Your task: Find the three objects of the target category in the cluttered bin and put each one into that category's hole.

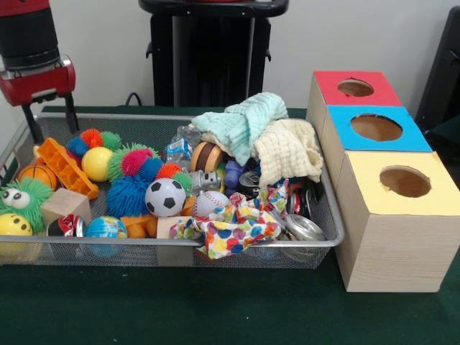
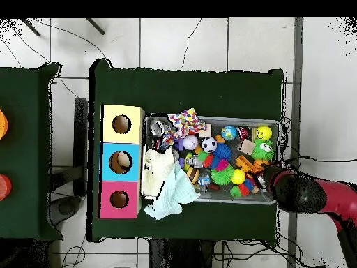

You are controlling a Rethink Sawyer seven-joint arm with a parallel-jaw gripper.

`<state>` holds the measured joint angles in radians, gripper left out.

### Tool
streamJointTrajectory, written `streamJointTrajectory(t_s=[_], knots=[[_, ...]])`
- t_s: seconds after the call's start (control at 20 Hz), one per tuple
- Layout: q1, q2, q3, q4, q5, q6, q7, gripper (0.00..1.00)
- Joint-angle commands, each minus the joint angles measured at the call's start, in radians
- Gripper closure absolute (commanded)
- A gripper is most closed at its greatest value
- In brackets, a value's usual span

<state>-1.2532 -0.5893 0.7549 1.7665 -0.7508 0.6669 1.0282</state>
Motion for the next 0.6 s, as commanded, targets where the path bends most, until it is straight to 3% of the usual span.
streamJointTrajectory(t_s=[0.05,0.6], knots=[[0.016,0.115,0.013,-0.115,-0.075,-0.048,-0.152,0.00],[0.018,0.162,0.018,-0.136,-0.111,-0.068,-0.154,0.00]])
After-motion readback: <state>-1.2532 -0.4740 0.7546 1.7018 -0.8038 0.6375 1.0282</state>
